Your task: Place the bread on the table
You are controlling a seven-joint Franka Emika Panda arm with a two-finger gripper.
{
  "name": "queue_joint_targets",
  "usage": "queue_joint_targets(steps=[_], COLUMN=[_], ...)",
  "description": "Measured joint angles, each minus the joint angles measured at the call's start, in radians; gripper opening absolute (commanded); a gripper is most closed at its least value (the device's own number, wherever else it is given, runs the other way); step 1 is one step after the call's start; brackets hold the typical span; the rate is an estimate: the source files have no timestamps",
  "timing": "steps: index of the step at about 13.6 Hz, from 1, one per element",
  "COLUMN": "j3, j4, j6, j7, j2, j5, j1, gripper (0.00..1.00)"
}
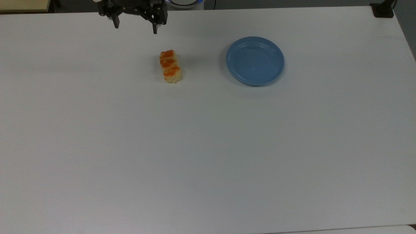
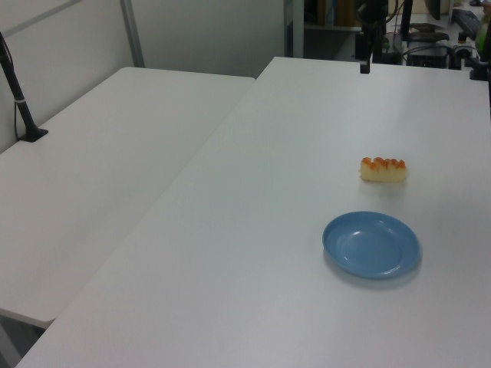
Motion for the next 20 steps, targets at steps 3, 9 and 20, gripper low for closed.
queue_joint_targets(steps=[3,9,20], j3=[0.0,0.0,0.001], j4=[0.0,0.0,0.001], j6=[0.0,0.0,0.0], j7=[0.0,0.0,0.001], j2=[0.0,0.0,0.0], j5=[0.0,0.001,0.042], j1=[-0.006,-0.006,-0.013], gripper=[1.0,1.0,1.0])
